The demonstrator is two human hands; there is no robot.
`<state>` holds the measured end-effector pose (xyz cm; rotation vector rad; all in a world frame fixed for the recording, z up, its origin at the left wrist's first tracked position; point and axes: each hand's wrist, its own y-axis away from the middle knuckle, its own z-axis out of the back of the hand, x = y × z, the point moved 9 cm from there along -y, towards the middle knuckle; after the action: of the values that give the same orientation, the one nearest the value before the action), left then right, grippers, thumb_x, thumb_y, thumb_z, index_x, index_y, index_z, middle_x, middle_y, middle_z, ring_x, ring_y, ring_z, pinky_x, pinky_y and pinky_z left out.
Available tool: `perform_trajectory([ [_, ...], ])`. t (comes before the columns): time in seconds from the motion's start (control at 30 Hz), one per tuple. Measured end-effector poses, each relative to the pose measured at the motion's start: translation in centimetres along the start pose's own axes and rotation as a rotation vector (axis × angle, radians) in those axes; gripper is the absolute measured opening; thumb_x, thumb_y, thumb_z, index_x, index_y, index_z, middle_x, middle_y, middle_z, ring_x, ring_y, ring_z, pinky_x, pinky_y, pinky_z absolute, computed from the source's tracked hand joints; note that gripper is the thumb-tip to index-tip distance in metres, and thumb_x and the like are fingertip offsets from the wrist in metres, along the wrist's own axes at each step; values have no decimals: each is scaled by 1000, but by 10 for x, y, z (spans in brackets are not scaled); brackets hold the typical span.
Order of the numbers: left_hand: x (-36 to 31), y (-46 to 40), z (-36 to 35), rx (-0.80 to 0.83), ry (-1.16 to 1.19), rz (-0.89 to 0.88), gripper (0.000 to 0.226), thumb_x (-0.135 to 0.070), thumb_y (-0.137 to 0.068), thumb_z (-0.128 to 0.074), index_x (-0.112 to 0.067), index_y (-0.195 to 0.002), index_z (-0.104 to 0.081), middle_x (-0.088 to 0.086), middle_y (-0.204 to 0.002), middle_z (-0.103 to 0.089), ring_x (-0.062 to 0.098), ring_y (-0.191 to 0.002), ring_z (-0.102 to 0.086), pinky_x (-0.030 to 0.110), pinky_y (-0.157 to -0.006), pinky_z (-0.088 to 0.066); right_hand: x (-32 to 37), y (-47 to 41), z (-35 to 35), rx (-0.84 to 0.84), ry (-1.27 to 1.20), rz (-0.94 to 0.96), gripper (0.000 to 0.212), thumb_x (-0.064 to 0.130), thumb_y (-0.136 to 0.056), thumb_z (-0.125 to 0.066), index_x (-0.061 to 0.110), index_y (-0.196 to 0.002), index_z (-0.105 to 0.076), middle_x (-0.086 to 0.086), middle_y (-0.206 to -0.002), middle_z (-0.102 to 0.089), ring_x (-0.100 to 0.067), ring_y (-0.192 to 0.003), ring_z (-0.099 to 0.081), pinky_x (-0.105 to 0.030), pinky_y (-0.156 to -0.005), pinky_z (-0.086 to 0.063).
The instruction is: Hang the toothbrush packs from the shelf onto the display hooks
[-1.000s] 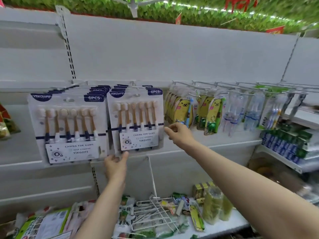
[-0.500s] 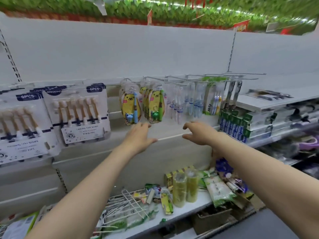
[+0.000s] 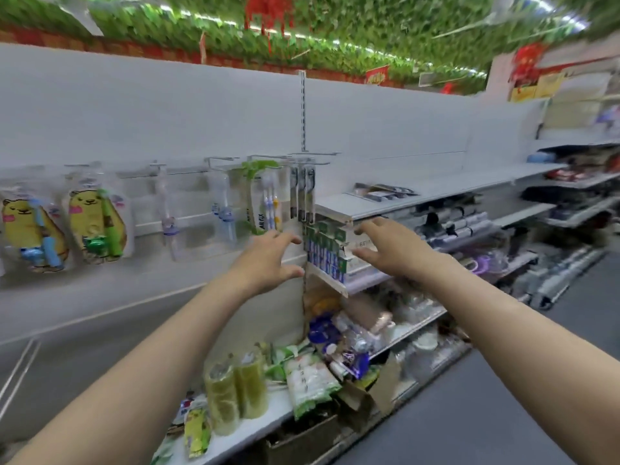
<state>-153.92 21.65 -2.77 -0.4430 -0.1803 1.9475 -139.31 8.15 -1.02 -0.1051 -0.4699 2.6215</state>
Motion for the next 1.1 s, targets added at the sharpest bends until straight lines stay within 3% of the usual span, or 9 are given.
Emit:
perform_trajectory([
  [0.3,-81,-132,-57,5,-10,-91,57,-45,-89,-67,-25,-139,-47,0,-136,-53,17,-123,-51,31,-100,-41,-157,-36,-28,-11,-107,-98,54,47,-98,-54,18,-142,-48,-5,-144,-49,-24,-128,-51,-39,-98,-46],
  [0.43,-93,-216,-97,12,-14,-102,58,-46,-88,-68,-24,-138,-48,2,-136,-53,19,-123,-51,34,-103,-42,-229,-84,-51,-19,-107,-102,53,47,-98,-54,19,-142,-47,-6,-145,-49,-24,-128,-50,-42,-102,-46],
  [0.57,-102,-319,-138,13,12,-82,55,-47,-91,-64,-25,-139,-47,2,-139,-50,19,-127,-49,34,-106,-39,-307,-147,-74,11,-59,-107,52,50,-100,-50,19,-142,-47,-4,-143,-49,-23,-125,-52,-35,-94,-44],
  [0.7,-111,-415,-173,20,46,-66,52,-47,-92,-62,-25,-136,-49,3,-139,-50,21,-127,-48,36,-105,-40,-384,-214,-87,42,-52,-126,52,50,-99,-51,18,-140,-49,-5,-141,-51,-24,-126,-51,-39,-99,-47],
  [0.93,-105,-529,-229,29,90,96,51,-49,-95,-56,-17,-134,-50,4,-137,-53,21,-120,-53,33,-94,-41,-491,-299,-130,70,-168,-140,53,52,-98,-53,19,-139,-51,-6,-138,-53,-24,-121,-55,-38,-99,-47],
  [1.1,-81,-590,-258,-111,150,306,64,-57,-95,-49,-15,-143,-43,4,-147,-48,24,-131,-48,38,-104,-41,-542,-380,-164,48,-289,-88,55,52,-99,-50,15,-140,-49,-7,-142,-53,-25,-127,-52,-38,-101,-43],
])
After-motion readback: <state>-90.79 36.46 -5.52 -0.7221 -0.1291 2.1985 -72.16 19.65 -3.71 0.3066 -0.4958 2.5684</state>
